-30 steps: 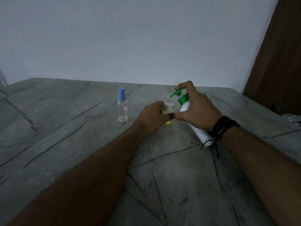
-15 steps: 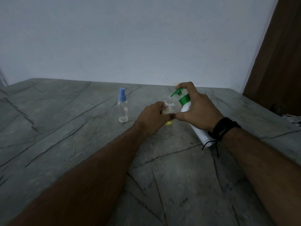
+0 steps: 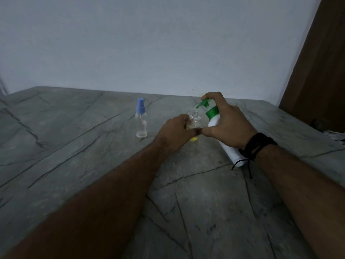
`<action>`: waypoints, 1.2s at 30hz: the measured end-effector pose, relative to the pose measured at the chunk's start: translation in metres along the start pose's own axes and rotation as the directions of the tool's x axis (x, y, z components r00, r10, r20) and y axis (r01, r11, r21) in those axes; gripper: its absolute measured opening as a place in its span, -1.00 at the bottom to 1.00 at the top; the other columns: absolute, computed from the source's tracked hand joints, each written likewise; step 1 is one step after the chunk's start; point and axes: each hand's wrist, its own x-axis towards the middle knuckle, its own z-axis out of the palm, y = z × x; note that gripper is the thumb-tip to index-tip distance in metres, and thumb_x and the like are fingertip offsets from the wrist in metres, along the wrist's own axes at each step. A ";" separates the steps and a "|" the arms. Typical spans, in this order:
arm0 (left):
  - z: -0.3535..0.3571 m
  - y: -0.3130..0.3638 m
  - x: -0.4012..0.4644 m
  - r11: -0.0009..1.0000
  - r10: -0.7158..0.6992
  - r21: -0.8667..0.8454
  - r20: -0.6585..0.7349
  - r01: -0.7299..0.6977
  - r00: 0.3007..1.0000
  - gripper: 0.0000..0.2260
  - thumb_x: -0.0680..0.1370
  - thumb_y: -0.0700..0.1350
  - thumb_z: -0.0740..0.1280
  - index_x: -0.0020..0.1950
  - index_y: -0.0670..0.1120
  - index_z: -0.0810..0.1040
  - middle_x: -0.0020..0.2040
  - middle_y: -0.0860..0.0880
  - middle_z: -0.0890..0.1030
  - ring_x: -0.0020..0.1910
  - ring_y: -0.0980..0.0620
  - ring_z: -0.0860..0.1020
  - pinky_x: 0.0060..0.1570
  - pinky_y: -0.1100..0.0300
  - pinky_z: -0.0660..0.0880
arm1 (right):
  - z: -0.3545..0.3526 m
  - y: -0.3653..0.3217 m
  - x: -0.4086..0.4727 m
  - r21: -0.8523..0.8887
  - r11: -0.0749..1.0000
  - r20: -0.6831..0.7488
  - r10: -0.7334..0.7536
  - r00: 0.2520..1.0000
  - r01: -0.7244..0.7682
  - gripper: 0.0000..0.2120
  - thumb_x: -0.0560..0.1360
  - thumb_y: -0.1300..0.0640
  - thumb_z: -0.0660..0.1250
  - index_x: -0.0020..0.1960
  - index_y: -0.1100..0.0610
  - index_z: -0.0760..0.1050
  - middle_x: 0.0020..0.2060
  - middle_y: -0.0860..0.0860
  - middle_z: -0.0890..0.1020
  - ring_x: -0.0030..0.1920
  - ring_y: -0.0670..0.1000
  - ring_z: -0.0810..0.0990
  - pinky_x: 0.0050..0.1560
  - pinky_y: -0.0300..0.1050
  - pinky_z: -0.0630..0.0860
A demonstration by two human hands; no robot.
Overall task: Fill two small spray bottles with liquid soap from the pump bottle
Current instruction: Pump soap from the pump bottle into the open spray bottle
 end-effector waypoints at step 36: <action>0.000 0.000 0.000 1.000 0.008 -0.005 -0.007 -0.008 1.000 -0.47 0.42 0.18 0.45 0.30 -0.04 0.51 0.12 0.02 0.65 0.01 0.08 0.59 0.01 0.18 0.53 | -0.001 -0.001 -0.001 0.001 1.000 0.005 0.027 1.000 -0.027 -0.29 0.29 0.14 0.57 0.33 -0.11 0.31 -0.05 -0.05 0.65 -0.15 -0.02 0.66 -0.08 0.02 0.63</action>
